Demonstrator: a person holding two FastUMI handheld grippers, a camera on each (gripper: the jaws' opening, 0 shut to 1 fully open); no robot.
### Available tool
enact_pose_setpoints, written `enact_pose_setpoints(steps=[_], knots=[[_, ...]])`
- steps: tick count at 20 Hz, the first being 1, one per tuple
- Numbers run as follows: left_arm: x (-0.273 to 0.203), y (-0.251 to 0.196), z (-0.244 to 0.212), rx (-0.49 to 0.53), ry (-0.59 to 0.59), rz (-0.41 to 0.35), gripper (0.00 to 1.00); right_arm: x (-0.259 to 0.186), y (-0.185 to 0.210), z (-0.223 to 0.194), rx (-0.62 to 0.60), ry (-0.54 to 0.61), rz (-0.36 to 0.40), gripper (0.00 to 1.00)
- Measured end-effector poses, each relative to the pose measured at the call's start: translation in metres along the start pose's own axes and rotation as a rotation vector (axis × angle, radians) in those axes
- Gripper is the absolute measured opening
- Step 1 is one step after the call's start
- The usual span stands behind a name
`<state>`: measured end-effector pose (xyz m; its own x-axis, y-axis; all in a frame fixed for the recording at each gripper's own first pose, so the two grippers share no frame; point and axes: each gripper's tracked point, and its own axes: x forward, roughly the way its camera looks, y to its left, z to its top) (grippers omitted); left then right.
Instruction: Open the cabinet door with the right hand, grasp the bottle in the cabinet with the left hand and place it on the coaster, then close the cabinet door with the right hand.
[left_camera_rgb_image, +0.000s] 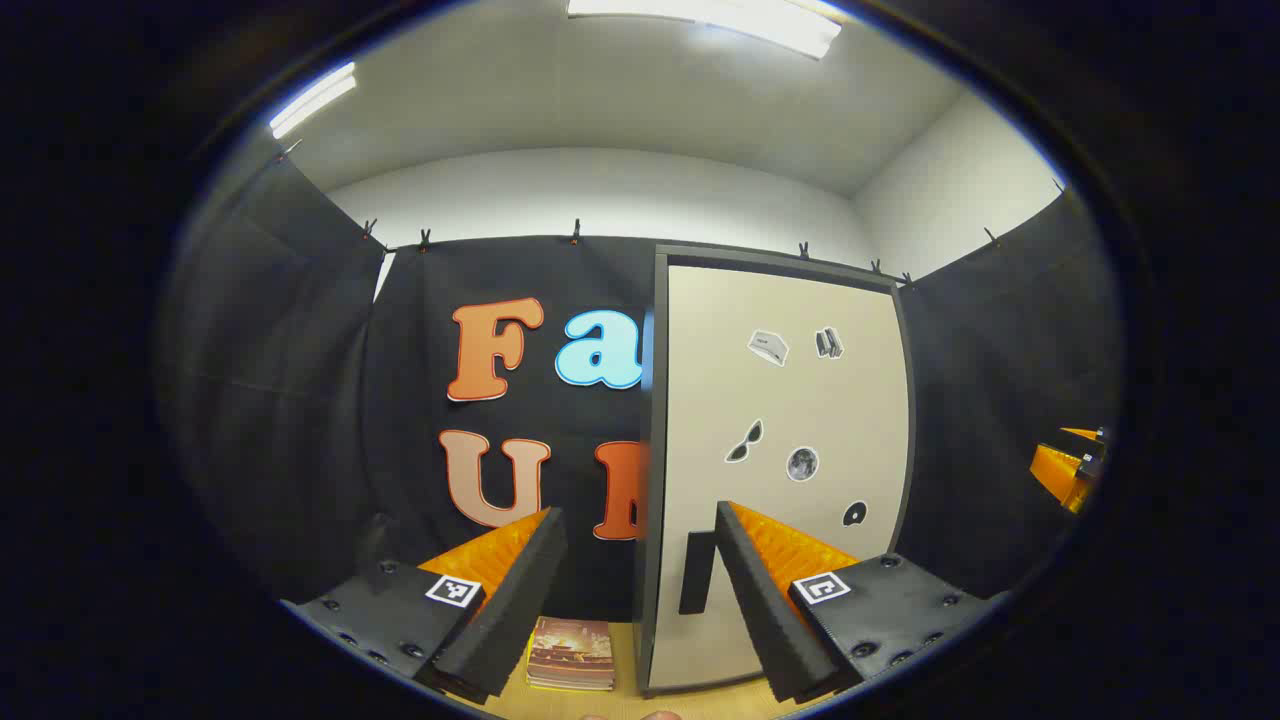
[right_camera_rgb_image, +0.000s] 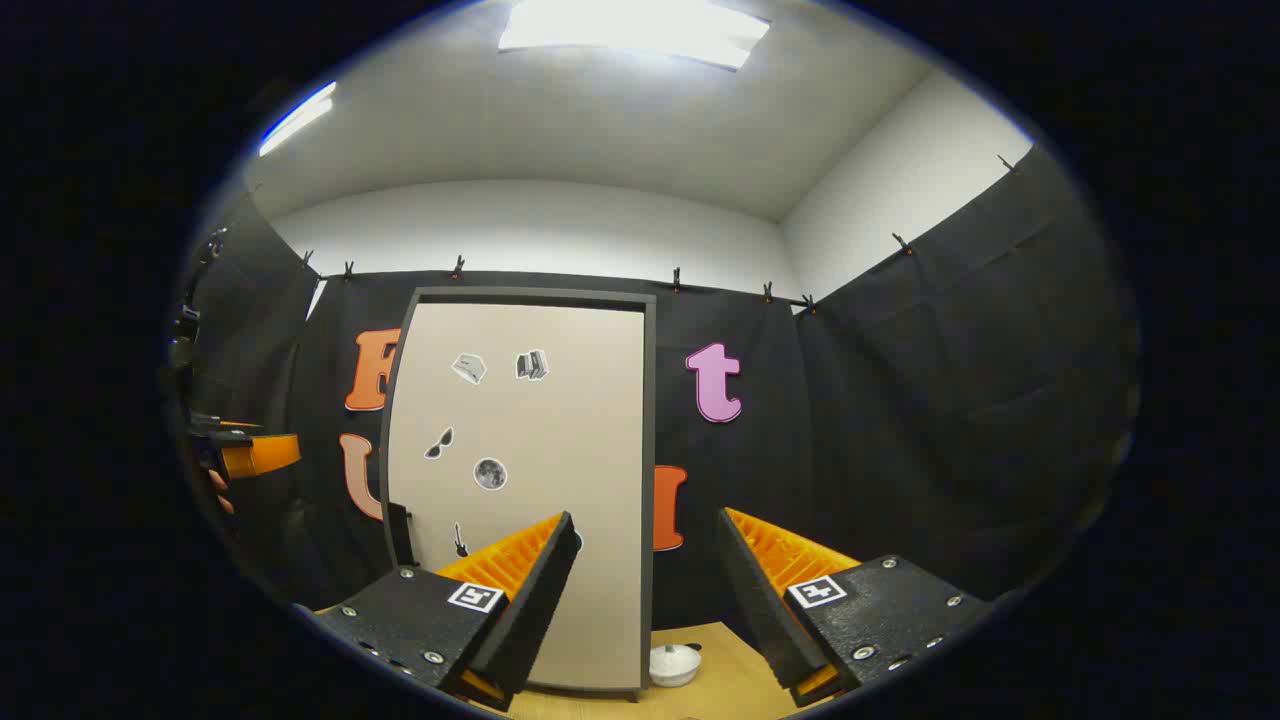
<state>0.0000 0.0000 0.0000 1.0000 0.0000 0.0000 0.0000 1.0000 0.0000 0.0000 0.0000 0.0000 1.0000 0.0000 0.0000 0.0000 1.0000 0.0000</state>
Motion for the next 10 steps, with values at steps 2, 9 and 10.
enact_pose_setpoints(steps=[2, 9, 10], knots=[[0.0007, 0.0001, -0.0002, -0.005, 0.002, -0.003, 0.95, 0.0004, -0.0005, 0.0028, 0.005, -0.003, 0.002, 0.86], [0.0071, 0.0065, -0.0003, 0.008, 0.005, -0.017, 0.97, 0.001, -0.0033, 0.0059, -0.064, -0.027, -0.035, 0.86], [0.0077, 0.0097, 0.0011, 0.013, -0.001, -0.015, 0.95, 0.0015, -0.0014, 0.0065, -0.062, -0.027, -0.039, 0.86]])
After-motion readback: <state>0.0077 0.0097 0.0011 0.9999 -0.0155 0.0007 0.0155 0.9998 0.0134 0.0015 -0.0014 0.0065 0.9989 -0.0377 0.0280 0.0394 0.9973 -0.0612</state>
